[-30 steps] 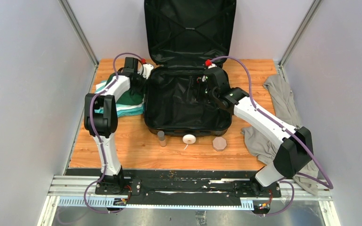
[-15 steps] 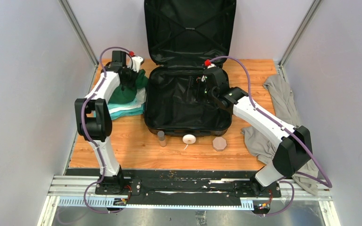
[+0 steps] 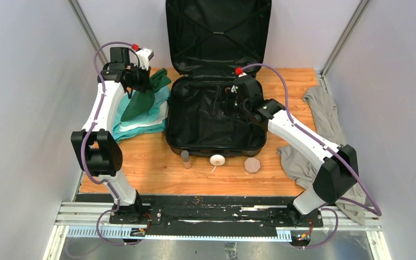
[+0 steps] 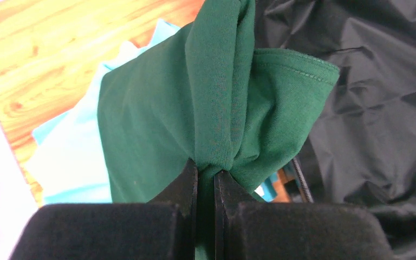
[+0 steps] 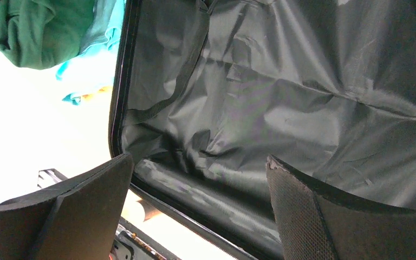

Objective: Pack the luggage

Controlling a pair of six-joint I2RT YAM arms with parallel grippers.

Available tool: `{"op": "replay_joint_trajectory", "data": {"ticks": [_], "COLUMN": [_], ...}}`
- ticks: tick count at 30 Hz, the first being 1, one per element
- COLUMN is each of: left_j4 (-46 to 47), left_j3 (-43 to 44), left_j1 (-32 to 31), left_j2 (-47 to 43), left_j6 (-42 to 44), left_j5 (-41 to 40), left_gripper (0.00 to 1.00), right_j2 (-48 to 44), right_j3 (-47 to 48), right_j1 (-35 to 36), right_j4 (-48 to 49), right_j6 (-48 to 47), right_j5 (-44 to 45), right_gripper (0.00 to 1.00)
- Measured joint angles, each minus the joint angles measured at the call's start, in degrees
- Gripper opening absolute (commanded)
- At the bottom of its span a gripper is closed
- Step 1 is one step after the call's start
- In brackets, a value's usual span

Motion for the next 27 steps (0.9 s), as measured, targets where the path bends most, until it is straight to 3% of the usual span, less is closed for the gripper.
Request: {"op": "replay_joint_trajectory", "data": {"ticks": [5,10,17,27], "left_j4": [-0.81,0.66,9.88,22.64], "left_j3": [0.09,0.04,-3.69,-4.24], "left_j1": [-1.77,-7.69,-15.98,-21.90], "left_j2": [0.00,0.00,0.79,10.80], "left_j6": [-4.61,-13.18,-25.77,-39.67], "left_j5": [3.50,8.50,9.88,10.36], "left_gripper": [0.00,0.00,0.00,0.00], "right_j2": [-0.02,-1.03,-3.54,-5.09], "right_j3": [0.00,-1.60,-4.50,-9.38], "right_j1": [-0.81,-3.63,-6.75,-12.20], "right_j4": [0.02,0.76,1.07,2.23], "right_j6": [1.46,3.61,5.84,9.05], "right_j5": [-1.57,-3.34,-5.01,-8.35], "right_gripper": [0.96,0.98,0.99,1.00]}}
